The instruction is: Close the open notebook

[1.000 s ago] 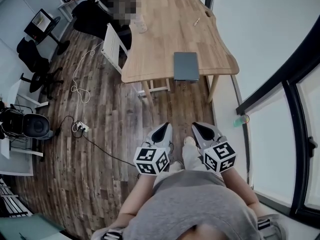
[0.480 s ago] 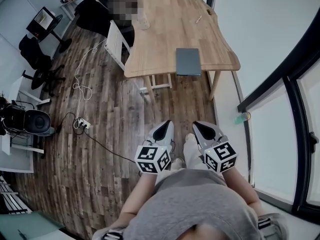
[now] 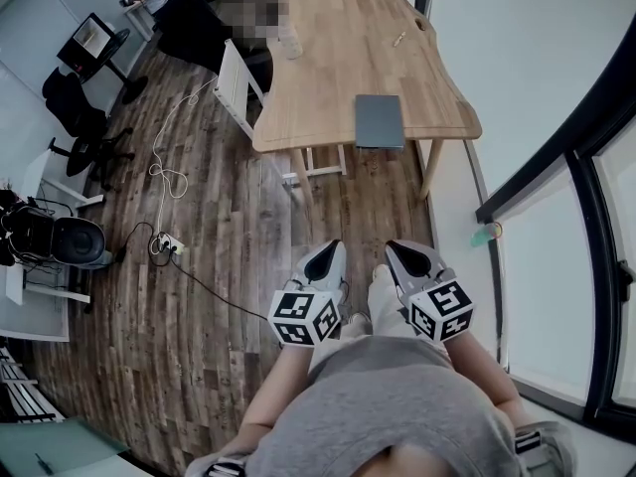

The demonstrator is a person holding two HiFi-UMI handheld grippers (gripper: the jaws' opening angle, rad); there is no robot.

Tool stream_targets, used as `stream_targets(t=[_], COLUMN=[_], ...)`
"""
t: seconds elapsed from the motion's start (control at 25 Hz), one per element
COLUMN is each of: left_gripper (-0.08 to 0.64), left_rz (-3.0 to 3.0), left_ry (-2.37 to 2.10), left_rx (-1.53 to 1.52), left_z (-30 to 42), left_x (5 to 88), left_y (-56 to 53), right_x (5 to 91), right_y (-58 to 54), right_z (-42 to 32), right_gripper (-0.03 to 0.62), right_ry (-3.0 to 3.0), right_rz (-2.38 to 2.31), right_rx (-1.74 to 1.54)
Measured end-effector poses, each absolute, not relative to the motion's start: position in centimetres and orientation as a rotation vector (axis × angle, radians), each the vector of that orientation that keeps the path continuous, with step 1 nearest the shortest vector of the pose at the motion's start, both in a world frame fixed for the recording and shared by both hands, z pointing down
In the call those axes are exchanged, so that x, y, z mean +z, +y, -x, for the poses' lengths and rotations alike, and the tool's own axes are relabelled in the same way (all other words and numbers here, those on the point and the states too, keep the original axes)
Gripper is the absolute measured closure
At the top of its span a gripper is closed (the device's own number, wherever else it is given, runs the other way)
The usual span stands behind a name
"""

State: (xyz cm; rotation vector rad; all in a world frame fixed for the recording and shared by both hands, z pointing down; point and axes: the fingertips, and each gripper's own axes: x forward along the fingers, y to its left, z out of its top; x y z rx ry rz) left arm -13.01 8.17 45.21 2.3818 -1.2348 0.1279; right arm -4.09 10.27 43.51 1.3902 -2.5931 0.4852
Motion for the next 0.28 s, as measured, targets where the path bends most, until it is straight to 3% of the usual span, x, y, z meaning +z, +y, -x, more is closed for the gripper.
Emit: stream_targets(t=[0.28], left_gripper=[0.558], left_rz=[-2.384], left_ry=[-1.231], left_rx=[0.122], left_z=[13.5], left_x=[45.11], left_y=[8.54], right_x=[43.37], right_y=[10.38], right_z=[4.49], right_gripper=[0.594], right_ry=[-2.59], right_rz=[-1.386], right_rx=[0.484])
